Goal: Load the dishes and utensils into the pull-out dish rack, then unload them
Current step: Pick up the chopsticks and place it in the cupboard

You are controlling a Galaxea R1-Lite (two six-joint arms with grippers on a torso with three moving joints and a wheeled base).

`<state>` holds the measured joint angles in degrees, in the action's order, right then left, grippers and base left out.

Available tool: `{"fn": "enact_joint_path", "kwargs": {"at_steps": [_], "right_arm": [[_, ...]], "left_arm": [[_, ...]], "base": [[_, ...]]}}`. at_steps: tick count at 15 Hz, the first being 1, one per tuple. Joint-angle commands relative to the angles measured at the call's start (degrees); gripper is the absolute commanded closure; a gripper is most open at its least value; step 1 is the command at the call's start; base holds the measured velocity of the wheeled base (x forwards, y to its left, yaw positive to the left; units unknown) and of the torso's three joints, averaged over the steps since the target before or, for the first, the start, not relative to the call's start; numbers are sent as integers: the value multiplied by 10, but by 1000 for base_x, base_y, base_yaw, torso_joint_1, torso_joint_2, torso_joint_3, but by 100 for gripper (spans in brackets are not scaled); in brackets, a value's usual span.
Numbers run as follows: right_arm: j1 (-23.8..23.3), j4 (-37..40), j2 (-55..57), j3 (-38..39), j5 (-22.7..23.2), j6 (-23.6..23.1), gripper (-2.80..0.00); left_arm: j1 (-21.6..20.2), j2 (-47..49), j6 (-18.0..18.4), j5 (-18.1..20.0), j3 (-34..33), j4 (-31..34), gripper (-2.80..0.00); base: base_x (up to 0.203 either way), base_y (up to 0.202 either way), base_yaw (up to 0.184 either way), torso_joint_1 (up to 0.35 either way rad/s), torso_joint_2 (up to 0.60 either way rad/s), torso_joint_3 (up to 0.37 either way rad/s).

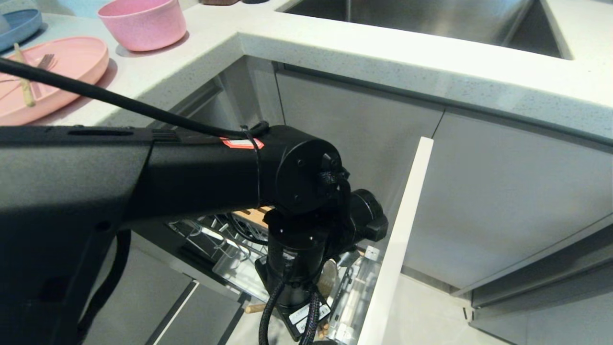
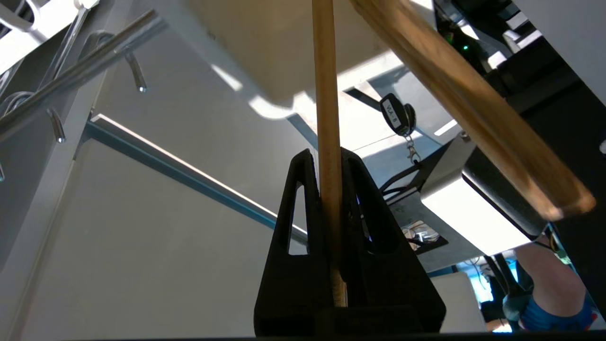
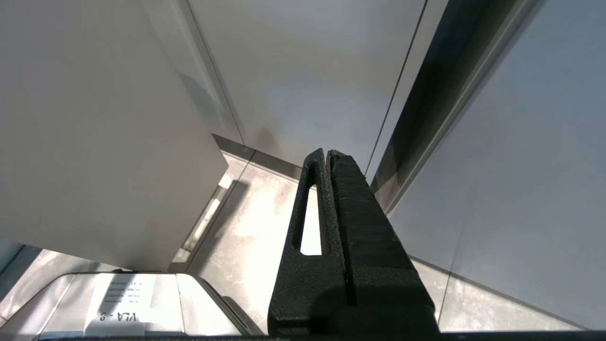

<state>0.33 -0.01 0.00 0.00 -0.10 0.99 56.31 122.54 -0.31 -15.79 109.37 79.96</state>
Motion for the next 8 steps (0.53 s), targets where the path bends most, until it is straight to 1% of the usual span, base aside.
{"fn": "enact_joint_path", "kwargs": {"at_steps": [1, 8], "right_arm": [[0, 0, 0, 1, 0, 0, 0], [0, 0, 0, 1, 0, 0, 0]], "left_arm": [[-2, 9, 0, -2, 0, 4, 0], [-11, 26, -1, -8, 1, -15, 0]], "base": [[0, 0, 0, 0, 0, 0], [0, 0, 0, 0, 0, 0]]}}
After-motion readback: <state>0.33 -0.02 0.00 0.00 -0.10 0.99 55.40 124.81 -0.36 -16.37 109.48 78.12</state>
